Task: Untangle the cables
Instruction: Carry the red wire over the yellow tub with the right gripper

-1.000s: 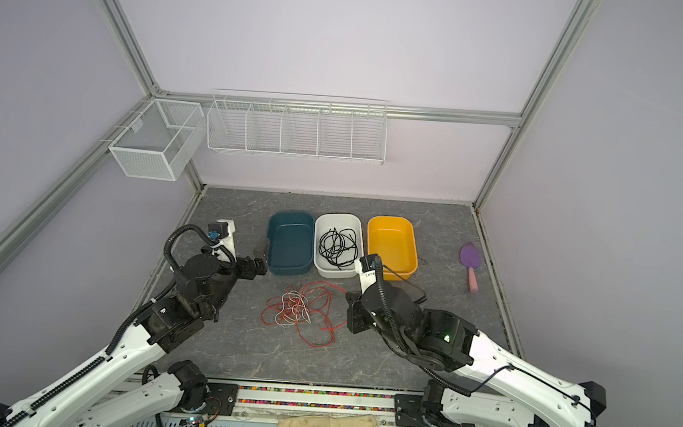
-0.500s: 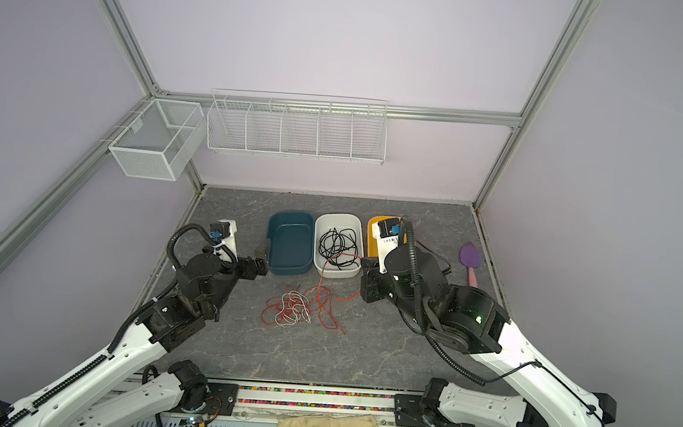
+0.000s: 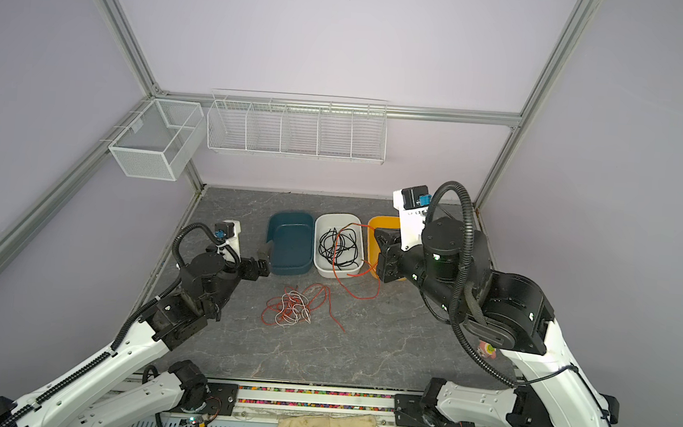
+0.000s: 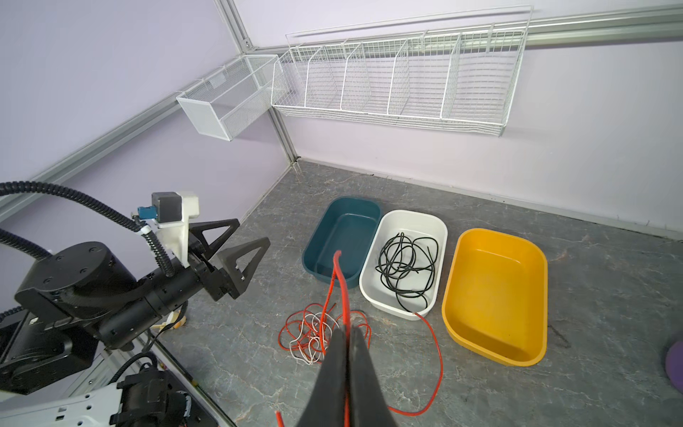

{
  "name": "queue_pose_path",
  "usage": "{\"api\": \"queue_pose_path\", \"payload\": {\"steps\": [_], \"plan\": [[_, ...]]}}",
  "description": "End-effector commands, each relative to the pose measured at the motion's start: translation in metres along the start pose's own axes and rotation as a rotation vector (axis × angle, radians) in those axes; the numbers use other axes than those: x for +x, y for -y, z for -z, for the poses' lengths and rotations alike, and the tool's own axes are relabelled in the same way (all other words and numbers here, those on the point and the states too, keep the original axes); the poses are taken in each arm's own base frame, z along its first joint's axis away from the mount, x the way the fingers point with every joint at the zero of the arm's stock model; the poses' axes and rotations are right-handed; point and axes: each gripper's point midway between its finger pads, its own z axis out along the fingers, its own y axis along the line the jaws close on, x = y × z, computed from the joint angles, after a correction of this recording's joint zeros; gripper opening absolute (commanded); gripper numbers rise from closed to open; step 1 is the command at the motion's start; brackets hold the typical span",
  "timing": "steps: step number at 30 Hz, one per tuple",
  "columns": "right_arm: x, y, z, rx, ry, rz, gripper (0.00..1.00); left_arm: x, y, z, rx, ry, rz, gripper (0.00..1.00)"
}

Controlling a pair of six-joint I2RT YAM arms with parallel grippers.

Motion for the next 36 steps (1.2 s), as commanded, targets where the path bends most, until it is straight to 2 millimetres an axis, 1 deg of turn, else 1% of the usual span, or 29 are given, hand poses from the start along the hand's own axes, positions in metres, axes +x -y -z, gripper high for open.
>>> {"api": "queue_pose_path", "payload": {"steps": [1,3,8,13,15,19,23,26,30,33,36], "plan": [[-0.006,0.016,0.001,0.078,0.012,0.064,0.06,-0.003,0.002,0.000,0.008,-0.004,-0.012,0.99],[-0.006,0.027,-0.005,0.121,0.002,0.069,0.06,-0.004,0.002,0.001,0.010,-0.002,-0.011,0.99],[-0.002,0.048,-0.030,0.164,-0.047,0.038,0.06,-0.003,0.001,0.000,0.008,-0.004,-0.013,0.99],[-0.009,0.074,-0.047,0.208,-0.044,-0.028,0.06,-0.002,0.001,0.000,0.006,-0.007,-0.014,0.99],[-0.017,0.083,-0.054,0.217,-0.020,-0.055,0.06,-0.003,0.002,0.000,0.009,-0.005,-0.012,0.99],[-0.020,0.115,-0.069,0.273,-0.028,-0.110,0.06,-0.003,0.002,0.000,0.010,-0.006,-0.013,0.99],[-0.016,0.144,-0.085,0.281,-0.042,-0.203,0.06,-0.003,0.002,0.000,0.011,-0.004,-0.012,0.99],[-0.014,0.154,-0.099,0.254,-0.035,-0.259,0.06,-0.003,0.002,0.000,0.009,-0.003,-0.012,0.99],[-0.014,0.171,-0.110,0.282,-0.025,-0.298,0.06,-0.002,0.003,-0.001,0.014,-0.010,-0.015,0.99],[-0.011,0.188,-0.120,0.335,-0.010,-0.310,0.06,-0.001,0.003,-0.002,0.014,-0.013,-0.017,0.99],[-0.002,0.208,-0.131,0.405,0.001,-0.324,0.06,-0.002,0.004,-0.001,0.018,-0.011,-0.015,0.99]]}}
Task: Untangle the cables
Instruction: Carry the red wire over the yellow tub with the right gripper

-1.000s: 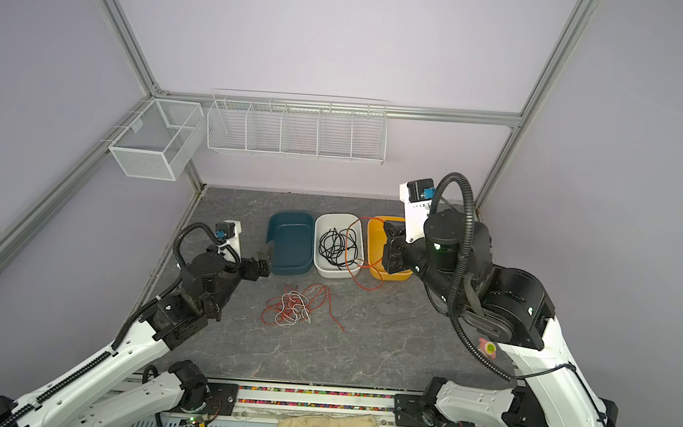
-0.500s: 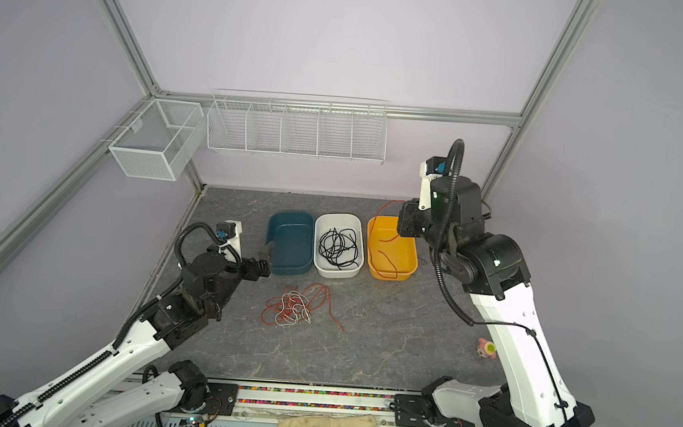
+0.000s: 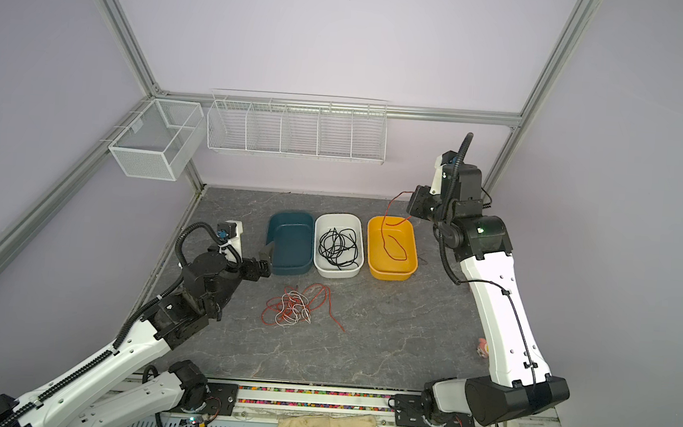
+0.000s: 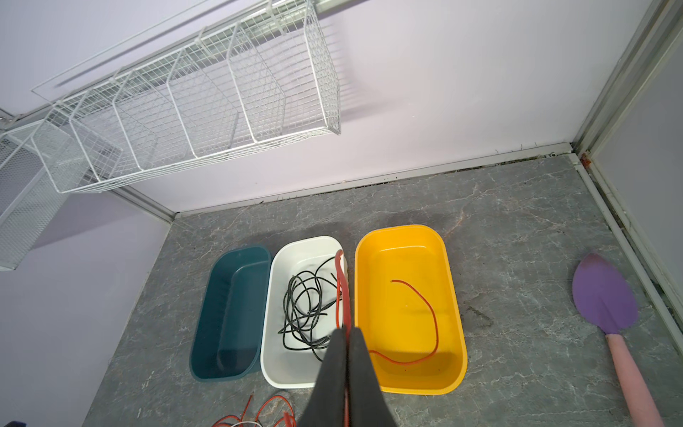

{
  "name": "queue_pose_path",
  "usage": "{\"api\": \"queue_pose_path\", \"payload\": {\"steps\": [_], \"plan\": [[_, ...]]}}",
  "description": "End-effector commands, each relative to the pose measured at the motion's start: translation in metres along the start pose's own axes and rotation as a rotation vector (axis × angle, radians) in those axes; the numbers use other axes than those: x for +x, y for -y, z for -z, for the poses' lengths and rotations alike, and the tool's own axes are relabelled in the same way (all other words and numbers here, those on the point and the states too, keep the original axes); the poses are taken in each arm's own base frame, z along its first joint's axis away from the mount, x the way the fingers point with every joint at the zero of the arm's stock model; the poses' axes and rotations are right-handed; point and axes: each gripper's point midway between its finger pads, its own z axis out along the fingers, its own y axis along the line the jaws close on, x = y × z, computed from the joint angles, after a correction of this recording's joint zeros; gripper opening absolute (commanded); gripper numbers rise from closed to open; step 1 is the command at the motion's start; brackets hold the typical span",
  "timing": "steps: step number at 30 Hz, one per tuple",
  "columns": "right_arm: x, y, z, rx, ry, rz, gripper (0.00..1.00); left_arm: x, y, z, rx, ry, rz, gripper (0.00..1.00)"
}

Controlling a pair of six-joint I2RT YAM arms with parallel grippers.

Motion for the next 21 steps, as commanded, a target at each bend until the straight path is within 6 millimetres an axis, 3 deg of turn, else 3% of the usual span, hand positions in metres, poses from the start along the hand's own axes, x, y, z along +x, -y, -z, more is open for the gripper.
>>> {"api": "queue_pose_path", "payload": {"steps": [1,12,21], "plan": [[-0.006,0.013,-0.021,0.043,0.056,-0.043,0.06,-0.006,0.002,0.001,0.011,0.002,-0.009,0.99],[0.019,0.040,-0.075,0.112,0.001,-0.101,0.06,-0.005,0.003,0.001,0.018,-0.001,-0.013,0.99],[0.070,0.064,-0.122,0.186,-0.109,-0.098,0.06,-0.007,0.004,0.002,0.022,0.003,-0.012,0.99]]}}
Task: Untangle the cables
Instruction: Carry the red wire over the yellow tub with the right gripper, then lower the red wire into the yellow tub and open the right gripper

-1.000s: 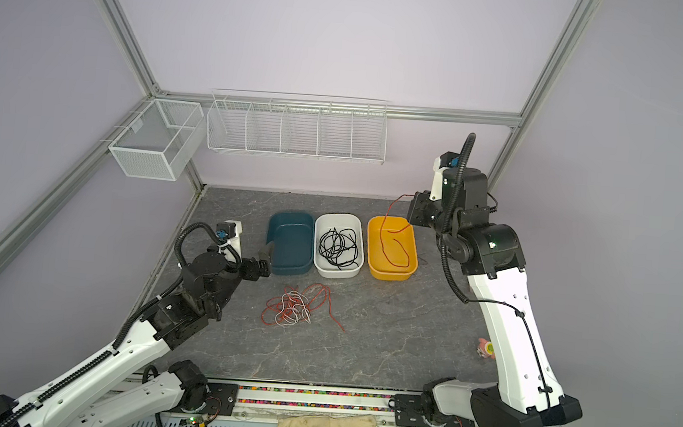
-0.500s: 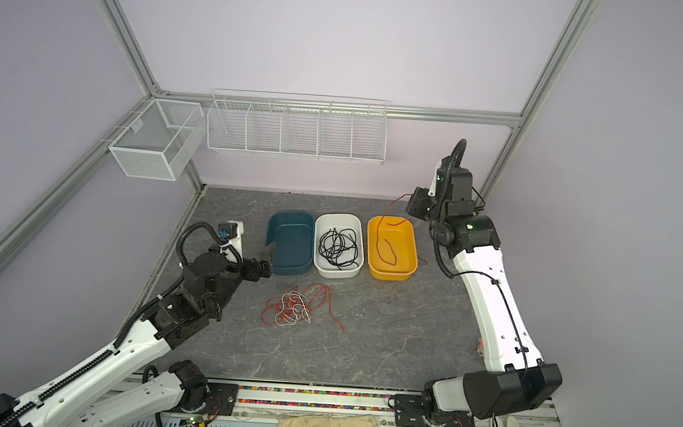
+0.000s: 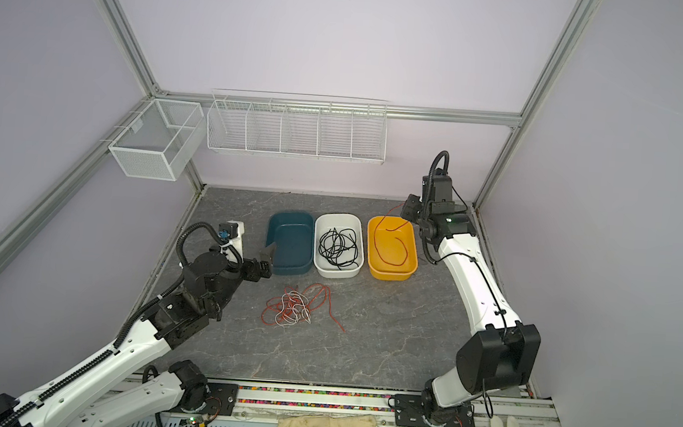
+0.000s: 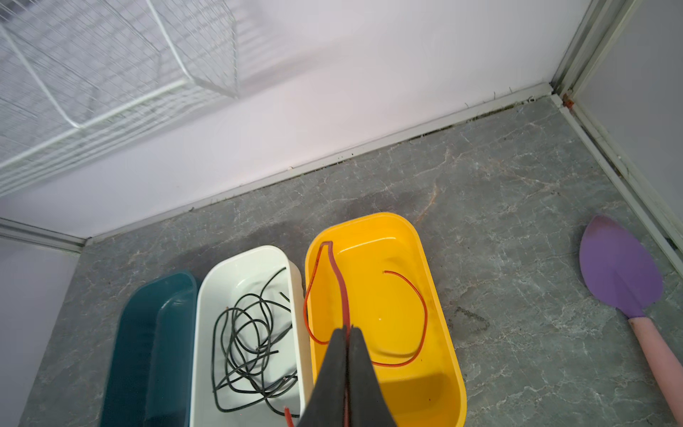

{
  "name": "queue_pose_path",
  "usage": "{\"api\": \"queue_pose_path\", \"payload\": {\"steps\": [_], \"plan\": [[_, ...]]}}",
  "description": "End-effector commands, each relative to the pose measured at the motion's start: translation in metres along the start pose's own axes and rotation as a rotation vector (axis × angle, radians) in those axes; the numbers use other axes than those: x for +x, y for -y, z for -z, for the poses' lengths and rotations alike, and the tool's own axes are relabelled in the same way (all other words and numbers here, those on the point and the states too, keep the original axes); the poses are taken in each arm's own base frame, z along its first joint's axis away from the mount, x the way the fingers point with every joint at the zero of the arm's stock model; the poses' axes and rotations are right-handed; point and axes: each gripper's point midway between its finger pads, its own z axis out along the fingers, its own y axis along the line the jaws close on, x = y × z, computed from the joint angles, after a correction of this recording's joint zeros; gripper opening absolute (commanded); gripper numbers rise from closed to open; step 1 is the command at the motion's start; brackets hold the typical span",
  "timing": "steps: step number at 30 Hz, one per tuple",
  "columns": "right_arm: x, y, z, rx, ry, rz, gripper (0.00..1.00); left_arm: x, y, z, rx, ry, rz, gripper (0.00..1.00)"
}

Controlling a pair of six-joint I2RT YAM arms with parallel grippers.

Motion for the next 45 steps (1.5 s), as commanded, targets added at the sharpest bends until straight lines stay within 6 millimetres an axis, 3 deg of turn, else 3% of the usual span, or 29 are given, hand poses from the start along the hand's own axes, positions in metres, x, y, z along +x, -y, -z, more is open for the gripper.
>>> {"api": "queue_pose_path", "payload": {"steps": [1,12,18,29,38,45], "plan": [[0.013,0.011,-0.021,0.038,-0.018,-0.021,0.06,-0.008,0.001,0.002,0.007,0.009,-0.008,0.99],[0.051,0.035,-0.060,0.120,-0.076,-0.010,0.06,-0.008,0.003,0.001,0.015,0.005,-0.009,0.99],[0.077,0.032,-0.087,0.084,-0.159,0.011,0.06,-0.009,0.003,0.003,0.017,0.008,-0.012,0.99],[0.100,0.040,-0.110,0.109,-0.221,0.033,0.06,-0.008,0.007,0.002,0.038,0.001,-0.013,0.99],[0.122,0.039,-0.119,0.114,-0.269,0.069,0.07,0.000,0.014,-0.002,0.072,-0.040,-0.022,0.99],[0.118,0.037,-0.108,0.111,-0.257,0.062,0.17,0.021,0.031,-0.011,0.148,-0.132,-0.036,0.99]]}}
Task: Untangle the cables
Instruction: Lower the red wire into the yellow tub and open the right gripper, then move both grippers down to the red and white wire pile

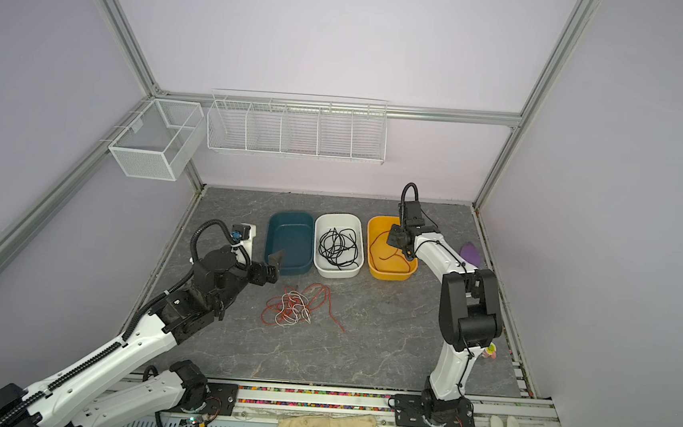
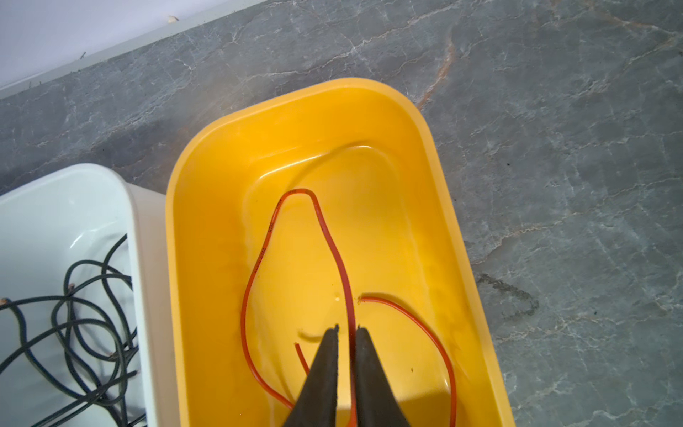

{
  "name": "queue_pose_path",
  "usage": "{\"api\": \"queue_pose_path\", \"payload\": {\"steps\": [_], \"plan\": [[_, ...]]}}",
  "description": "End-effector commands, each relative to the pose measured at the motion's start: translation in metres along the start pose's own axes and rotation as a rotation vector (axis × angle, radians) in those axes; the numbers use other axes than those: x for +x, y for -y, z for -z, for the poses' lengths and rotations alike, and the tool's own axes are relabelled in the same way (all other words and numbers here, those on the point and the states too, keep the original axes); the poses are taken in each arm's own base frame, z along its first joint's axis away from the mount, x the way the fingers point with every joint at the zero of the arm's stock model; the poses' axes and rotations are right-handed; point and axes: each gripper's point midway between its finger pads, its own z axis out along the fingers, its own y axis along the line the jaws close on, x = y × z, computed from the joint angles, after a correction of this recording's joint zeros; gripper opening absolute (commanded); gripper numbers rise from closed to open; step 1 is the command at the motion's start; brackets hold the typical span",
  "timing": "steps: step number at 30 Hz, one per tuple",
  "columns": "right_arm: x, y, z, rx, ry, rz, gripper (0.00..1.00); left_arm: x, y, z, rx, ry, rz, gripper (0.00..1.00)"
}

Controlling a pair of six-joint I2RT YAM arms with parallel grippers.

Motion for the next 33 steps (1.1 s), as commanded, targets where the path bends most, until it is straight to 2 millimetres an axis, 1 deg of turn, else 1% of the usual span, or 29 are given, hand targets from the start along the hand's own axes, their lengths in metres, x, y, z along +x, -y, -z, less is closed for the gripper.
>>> {"api": "queue_pose_path", "payload": {"steps": [1,6,9,12,13,16,18,22,23,26,30,33], "plan": [[0.002,-0.001,0.010,-0.014,0.007,0.006,0.19,-0.003,0.011,0.000,0.057,-0.028,-0.005,0.99],[-0.002,-0.005,0.025,-0.036,0.022,0.004,0.28,0.003,0.014,-0.001,0.068,-0.057,0.002,0.99],[-0.003,-0.005,0.033,-0.038,0.029,0.002,0.37,0.007,0.017,-0.001,0.071,-0.094,0.008,0.99],[-0.005,-0.010,0.045,-0.070,0.030,-0.007,0.47,0.012,0.020,0.000,0.069,-0.164,0.014,0.99],[-0.006,-0.015,0.053,-0.094,0.035,-0.004,0.50,0.013,0.020,0.001,0.064,-0.194,0.024,0.99],[-0.005,-0.031,0.075,-0.148,0.071,0.027,0.64,0.023,0.017,0.005,0.035,-0.287,0.058,0.99],[-0.001,-0.045,0.091,-0.195,0.082,0.060,0.69,0.030,0.016,0.010,0.024,-0.324,0.098,0.99],[0.020,-0.081,0.121,-0.365,0.085,0.133,0.77,0.054,0.017,0.018,0.029,-0.408,0.192,0.99],[0.027,-0.087,0.128,-0.397,0.081,0.152,0.79,0.061,0.018,0.020,0.040,-0.429,0.210,0.99],[0.054,-0.107,0.145,-0.486,0.057,0.220,0.81,0.084,0.018,0.025,0.036,-0.487,0.288,0.99],[0.094,-0.121,0.157,-0.536,0.017,0.287,0.88,0.106,0.018,0.028,0.032,-0.520,0.363,1.00],[0.123,-0.127,0.162,-0.551,-0.003,0.334,0.92,0.122,0.017,0.027,0.025,-0.550,0.404,0.97]]}}
